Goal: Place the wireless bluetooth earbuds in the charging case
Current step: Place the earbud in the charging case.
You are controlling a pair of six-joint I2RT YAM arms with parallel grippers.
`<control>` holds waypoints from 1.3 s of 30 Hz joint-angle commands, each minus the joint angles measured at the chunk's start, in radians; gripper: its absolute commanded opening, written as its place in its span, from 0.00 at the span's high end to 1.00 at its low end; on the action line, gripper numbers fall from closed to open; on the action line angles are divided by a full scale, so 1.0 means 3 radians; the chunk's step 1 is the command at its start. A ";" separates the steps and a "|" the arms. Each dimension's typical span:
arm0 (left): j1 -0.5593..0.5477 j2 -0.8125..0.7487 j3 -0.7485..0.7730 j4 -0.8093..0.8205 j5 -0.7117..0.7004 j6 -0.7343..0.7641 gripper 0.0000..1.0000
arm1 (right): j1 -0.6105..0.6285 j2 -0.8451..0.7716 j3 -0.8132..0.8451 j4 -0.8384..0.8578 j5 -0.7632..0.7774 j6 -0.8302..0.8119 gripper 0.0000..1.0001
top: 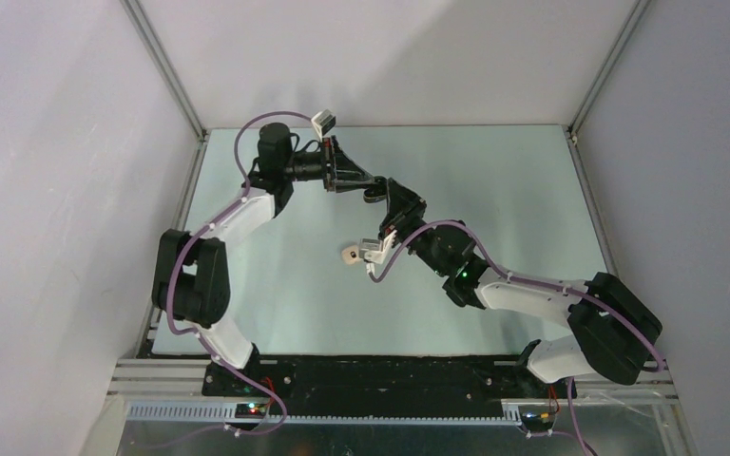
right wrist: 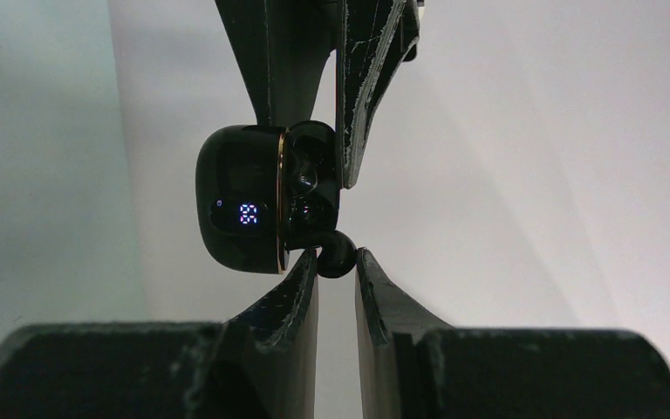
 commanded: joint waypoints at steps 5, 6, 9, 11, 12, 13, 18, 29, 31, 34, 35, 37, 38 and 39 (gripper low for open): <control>-0.0038 -0.0008 0.0137 0.0320 0.0189 -0.0214 1.00 | 0.0024 -0.0006 -0.0046 0.0001 0.0034 -0.0001 0.71; -0.0037 -0.0003 0.0135 0.0329 0.0187 -0.0223 1.00 | 0.0028 -0.0012 -0.0048 -0.0015 0.0041 0.0005 0.70; -0.0035 0.0005 0.0134 0.0356 0.0181 -0.0238 1.00 | 0.0034 -0.0032 -0.0049 -0.0035 0.0038 0.0014 0.69; -0.0035 0.0014 0.0134 0.0371 0.0176 -0.0246 1.00 | 0.0040 -0.0045 -0.0047 -0.0032 0.0029 0.0014 0.69; -0.0036 0.0018 0.0134 0.0374 0.0175 -0.0254 1.00 | 0.0041 -0.0049 -0.0046 -0.0040 0.0023 0.0014 0.69; -0.0035 0.0018 0.0132 0.0381 0.0172 -0.0258 1.00 | 0.0041 -0.0058 -0.0050 -0.0046 0.0010 0.0018 0.69; -0.0035 0.0041 0.0132 0.0396 0.0166 -0.0264 1.00 | 0.0055 -0.0098 -0.0049 -0.0119 -0.0042 0.0021 0.69; -0.0035 0.0043 0.0146 0.0427 0.0150 -0.0258 1.00 | 0.0056 -0.0412 -0.0047 -0.0743 -0.0212 0.0104 0.63; -0.0035 0.0047 0.0148 0.0433 0.0154 -0.0262 1.00 | 0.0057 -0.0442 -0.0049 -0.0796 -0.0222 0.0120 0.63; -0.0035 0.0057 0.0154 0.0437 0.0159 -0.0261 1.00 | 0.0055 -0.0448 -0.0049 -0.0829 -0.0219 0.0149 0.63; -0.0035 0.0062 0.0155 0.0437 0.0159 -0.0259 1.00 | 0.0054 -0.0445 -0.0050 -0.0835 -0.0219 0.0156 0.63; -0.0039 0.0062 0.0148 0.0443 0.0160 -0.0261 1.00 | 0.0056 -0.0446 -0.0048 -0.0839 -0.0226 0.0177 0.61; -0.0042 0.0062 0.0147 0.0444 0.0162 -0.0262 1.00 | 0.0059 -0.0449 -0.0047 -0.0839 -0.0237 0.0190 0.60; -0.0041 0.0058 0.0146 0.0446 0.0164 -0.0259 1.00 | 0.0061 -0.0466 -0.0046 -0.0842 -0.0243 0.0199 0.59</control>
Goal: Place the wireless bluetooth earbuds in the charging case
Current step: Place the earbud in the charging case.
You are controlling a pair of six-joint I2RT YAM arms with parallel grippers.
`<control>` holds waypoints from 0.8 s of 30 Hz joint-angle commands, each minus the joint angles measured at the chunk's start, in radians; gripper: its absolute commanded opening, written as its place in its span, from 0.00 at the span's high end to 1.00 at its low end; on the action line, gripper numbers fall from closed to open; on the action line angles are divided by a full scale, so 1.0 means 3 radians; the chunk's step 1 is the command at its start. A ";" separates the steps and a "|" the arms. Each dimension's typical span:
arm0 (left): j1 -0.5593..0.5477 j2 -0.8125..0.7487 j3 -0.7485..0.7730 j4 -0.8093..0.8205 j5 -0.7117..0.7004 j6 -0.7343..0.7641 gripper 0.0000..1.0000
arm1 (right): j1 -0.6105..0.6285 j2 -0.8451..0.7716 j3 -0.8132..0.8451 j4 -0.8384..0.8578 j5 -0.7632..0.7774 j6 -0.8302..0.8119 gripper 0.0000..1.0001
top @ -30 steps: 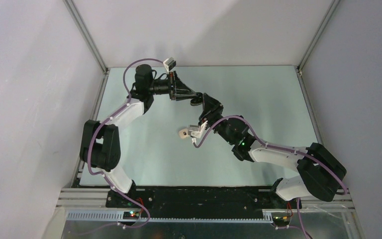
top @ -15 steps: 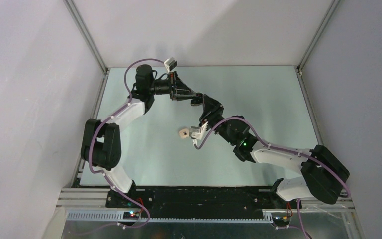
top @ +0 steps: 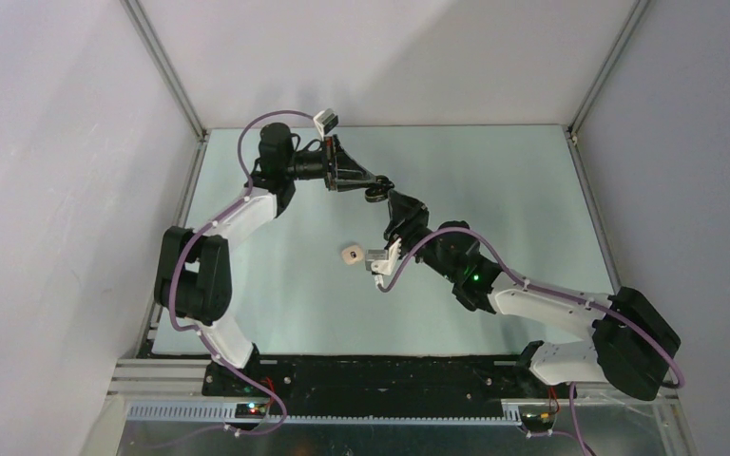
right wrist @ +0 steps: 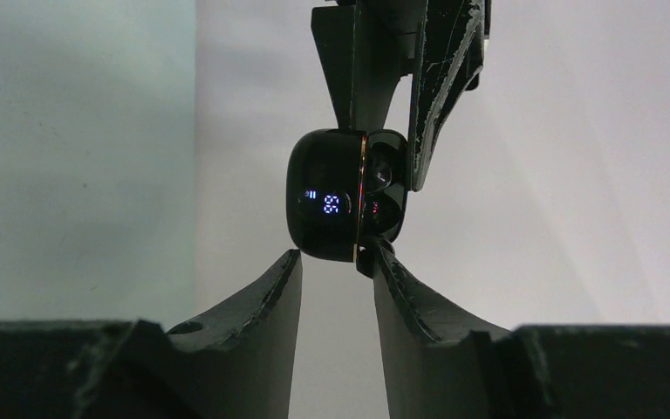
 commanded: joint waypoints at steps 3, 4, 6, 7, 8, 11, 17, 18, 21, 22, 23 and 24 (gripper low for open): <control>-0.0024 -0.0019 0.0130 0.0157 0.0073 -0.0039 1.00 | 0.0020 -0.0132 -0.0011 -0.0052 -0.0097 0.0154 0.57; -0.0024 -0.0014 0.0128 0.0161 0.0073 -0.0033 1.00 | 0.0025 -0.0163 -0.0011 -0.0074 -0.0102 0.0180 0.56; -0.0023 -0.0012 0.0127 0.0160 0.0080 -0.0015 1.00 | 0.0029 -0.0239 -0.0007 -0.0142 -0.0222 0.0245 0.55; -0.0023 -0.0008 0.0129 0.0160 0.0087 0.0010 1.00 | 0.0024 -0.0282 -0.0007 -0.0223 -0.0260 0.0274 0.55; -0.0021 -0.0002 0.0131 0.0162 0.0101 0.0029 1.00 | 0.0022 -0.0382 0.0000 -0.0277 -0.0355 0.0350 0.54; -0.0018 0.0008 0.0138 0.0164 0.0162 0.0183 1.00 | -0.0034 -0.0666 0.0084 -0.0864 -0.0573 0.0600 0.45; 0.0003 -0.0085 0.0072 0.0170 0.0253 0.0420 1.00 | -0.0356 -0.1157 0.0739 -0.2244 -0.1146 0.2219 0.24; 0.0016 -0.0093 0.0054 0.0170 0.0270 0.0451 1.00 | -0.0429 -0.1135 0.0822 -0.2349 -0.1139 0.2412 0.23; 0.0051 -0.0113 0.0014 0.0170 0.0368 0.0505 1.00 | -0.0650 -0.0842 0.1382 -0.2880 -0.1250 0.3451 0.22; 0.0062 -0.0104 -0.0005 0.0170 0.0429 0.0538 1.00 | -0.0797 -0.0760 0.1496 -0.3073 -0.1329 0.3626 0.23; 0.0068 -0.0100 -0.0011 0.0172 0.0458 0.0574 1.00 | -0.0866 -0.0588 0.1705 -0.3177 -0.1536 0.3898 0.24; 0.0070 -0.0106 -0.0021 0.0176 0.0508 0.0595 1.00 | -0.0989 -0.0403 0.1904 -0.3399 -0.1643 0.3987 0.25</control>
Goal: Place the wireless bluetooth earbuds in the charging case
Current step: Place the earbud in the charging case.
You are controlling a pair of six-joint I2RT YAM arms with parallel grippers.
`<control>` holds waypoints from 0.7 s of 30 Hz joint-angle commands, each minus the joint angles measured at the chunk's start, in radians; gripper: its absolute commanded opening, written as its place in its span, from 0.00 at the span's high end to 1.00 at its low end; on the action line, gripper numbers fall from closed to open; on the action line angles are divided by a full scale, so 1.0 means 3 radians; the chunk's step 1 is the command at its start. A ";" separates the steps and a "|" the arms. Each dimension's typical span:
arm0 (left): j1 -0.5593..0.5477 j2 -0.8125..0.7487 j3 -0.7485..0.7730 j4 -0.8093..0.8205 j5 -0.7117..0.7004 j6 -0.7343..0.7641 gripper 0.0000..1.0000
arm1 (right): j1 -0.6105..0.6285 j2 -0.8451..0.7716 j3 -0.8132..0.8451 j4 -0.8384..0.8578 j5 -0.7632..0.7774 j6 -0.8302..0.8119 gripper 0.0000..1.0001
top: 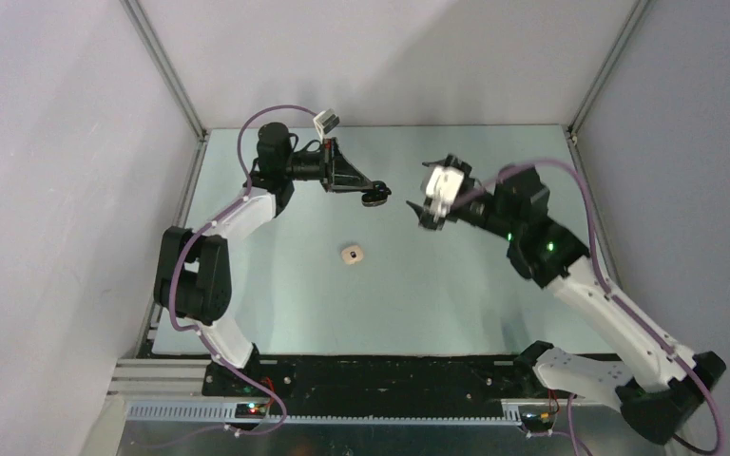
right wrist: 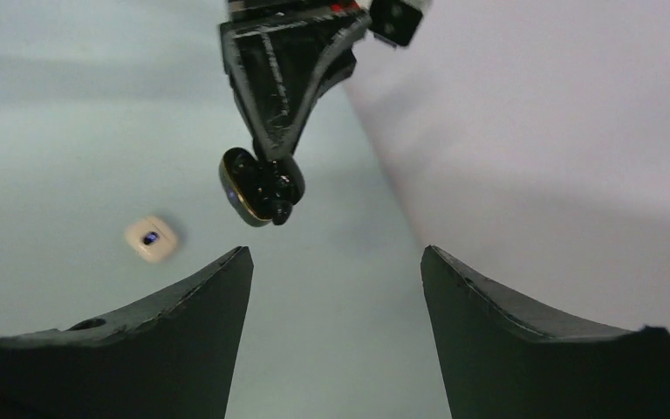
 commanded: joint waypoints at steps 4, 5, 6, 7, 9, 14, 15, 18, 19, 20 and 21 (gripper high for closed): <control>0.0043 -0.0178 -0.0083 0.0130 0.0236 0.0332 1.00 | -0.0572 0.0944 0.1066 -0.1399 -0.1107 0.1659 0.30; 0.0043 -0.0196 -0.0115 0.0131 0.0210 0.0338 1.00 | -0.0623 0.1022 0.1151 -0.1505 -0.1376 0.1646 0.32; 0.0043 -0.0231 -0.0134 0.0129 0.0156 0.0340 1.00 | -0.0636 0.1178 0.1333 -0.1727 -0.1521 0.1561 0.36; 0.0043 -0.0243 -0.0170 0.0132 0.0116 0.0338 1.00 | -0.0641 0.1249 0.1417 -0.1845 -0.1722 0.1515 0.39; 0.0043 -0.0273 -0.0221 0.0127 0.0042 0.0302 1.00 | -0.0610 0.1409 0.1577 -0.2077 -0.1801 0.1457 0.43; 0.0046 -0.0329 -0.0304 0.0016 -0.0109 0.0277 1.00 | -0.0542 0.1491 0.1579 -0.1996 -0.1557 0.1513 0.42; 0.0045 -0.0329 -0.0302 -0.0020 -0.0137 0.0289 1.00 | -0.0528 0.1512 0.1579 -0.1931 -0.1504 0.1545 0.41; 0.0047 -0.0326 -0.0292 -0.0251 -0.0200 0.0405 1.00 | -0.0539 0.1605 0.1632 -0.1814 -0.1290 0.1860 0.38; 0.0048 -0.0327 -0.0271 -0.0335 -0.0245 0.0456 1.00 | -0.0538 0.1669 0.1675 -0.1775 -0.1251 0.1936 0.38; 0.0047 -0.0332 -0.0256 -0.0579 -0.0281 0.0622 1.00 | -0.0537 0.1704 0.1695 -0.1759 -0.1201 0.2095 0.37; 0.0048 -0.0347 -0.0190 -0.0765 -0.0382 0.0763 1.00 | -0.0540 0.1760 0.1734 -0.1734 -0.1198 0.2228 0.37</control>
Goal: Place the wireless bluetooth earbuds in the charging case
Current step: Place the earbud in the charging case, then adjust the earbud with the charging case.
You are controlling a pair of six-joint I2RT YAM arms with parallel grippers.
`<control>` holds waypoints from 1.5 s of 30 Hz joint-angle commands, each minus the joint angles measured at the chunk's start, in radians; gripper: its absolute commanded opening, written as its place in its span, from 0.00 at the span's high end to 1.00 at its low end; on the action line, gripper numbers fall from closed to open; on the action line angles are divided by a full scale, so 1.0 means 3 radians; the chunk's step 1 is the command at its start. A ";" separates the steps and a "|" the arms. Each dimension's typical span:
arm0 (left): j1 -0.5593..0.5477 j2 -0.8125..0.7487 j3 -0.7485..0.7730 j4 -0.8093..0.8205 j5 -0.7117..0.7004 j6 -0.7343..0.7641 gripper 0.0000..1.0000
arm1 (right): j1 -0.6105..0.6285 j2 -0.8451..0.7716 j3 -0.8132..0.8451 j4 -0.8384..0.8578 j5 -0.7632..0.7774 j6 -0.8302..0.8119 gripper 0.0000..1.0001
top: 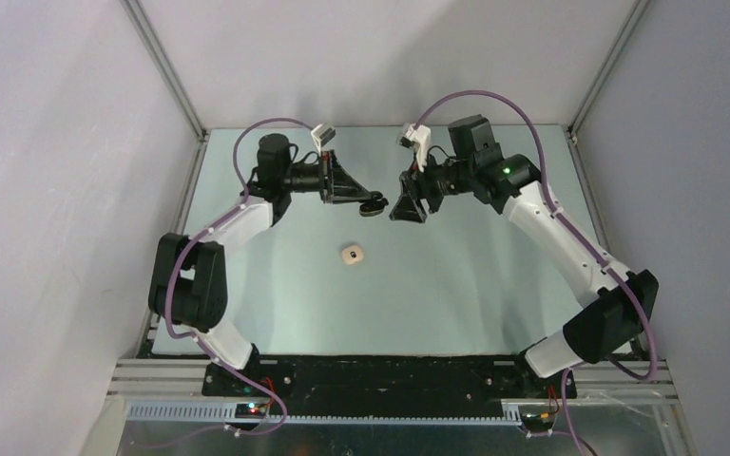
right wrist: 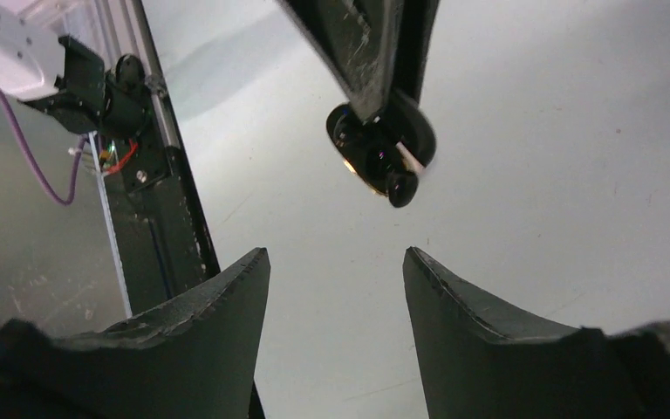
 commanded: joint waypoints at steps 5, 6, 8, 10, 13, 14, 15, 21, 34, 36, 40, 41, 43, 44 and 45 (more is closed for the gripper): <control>0.0020 -0.0196 0.0439 -0.1752 -0.0440 0.1273 1.00 | -0.0003 0.0329 0.0313 0.0251 0.0187 0.0941 0.37; 0.0020 -0.0190 0.0445 -0.1765 -0.0433 0.1279 1.00 | -0.0002 0.0377 0.0332 0.0259 0.0216 0.1048 0.38; 0.0020 -0.0189 0.0443 -0.1768 -0.0425 0.1288 1.00 | -0.0011 0.0429 0.0357 0.0283 0.0248 0.1188 0.38; 0.0020 -0.0183 0.0433 -0.1768 -0.0411 0.1287 1.00 | -0.0018 0.0490 0.0393 0.0273 0.0294 0.1317 0.38; 0.0019 -0.0163 0.0442 -0.1770 -0.0386 0.1285 1.00 | -0.0039 0.0563 0.0414 0.0286 0.0266 0.1478 0.38; 0.0020 -0.0157 0.0449 -0.1771 -0.0380 0.1282 1.00 | -0.0037 0.0578 0.0425 0.0288 0.0266 0.1503 0.39; 0.0018 -0.0146 0.0457 -0.1772 -0.0369 0.1281 1.00 | -0.0034 0.0597 0.0443 0.0288 0.0267 0.1504 0.39; 0.0014 -0.0132 0.0467 -0.1760 -0.0342 0.1274 1.00 | 0.0005 0.0666 0.0477 0.0313 0.0230 0.1500 0.41; 0.0014 -0.0137 0.0477 -0.1710 -0.0317 0.1259 1.00 | 0.0125 0.0733 0.0431 0.0274 0.0272 0.1446 0.45; 0.0016 -0.0135 0.0472 -0.1703 -0.0319 0.1252 1.00 | 0.0132 0.0732 0.0430 0.0274 0.0267 0.1441 0.46; 0.0015 -0.0133 0.0471 -0.1692 -0.0317 0.1240 1.00 | 0.0149 0.0728 0.0428 0.0267 0.0237 0.1416 0.49; 0.0018 -0.0131 0.0471 -0.1689 -0.0321 0.1235 1.00 | 0.0151 0.0726 0.0426 0.0268 0.0223 0.1413 0.49; 0.0016 -0.0135 0.0471 -0.1687 -0.0326 0.1234 1.00 | 0.0150 0.0722 0.0421 0.0261 0.0209 0.1406 0.50; 0.0015 -0.0135 0.0471 -0.1682 -0.0324 0.1234 1.00 | 0.0154 0.0721 0.0422 0.0256 0.0210 0.1399 0.50; 0.0017 -0.0135 0.0471 -0.1682 -0.0323 0.1231 1.00 | 0.0157 0.0720 0.0416 0.0250 0.0211 0.1392 0.50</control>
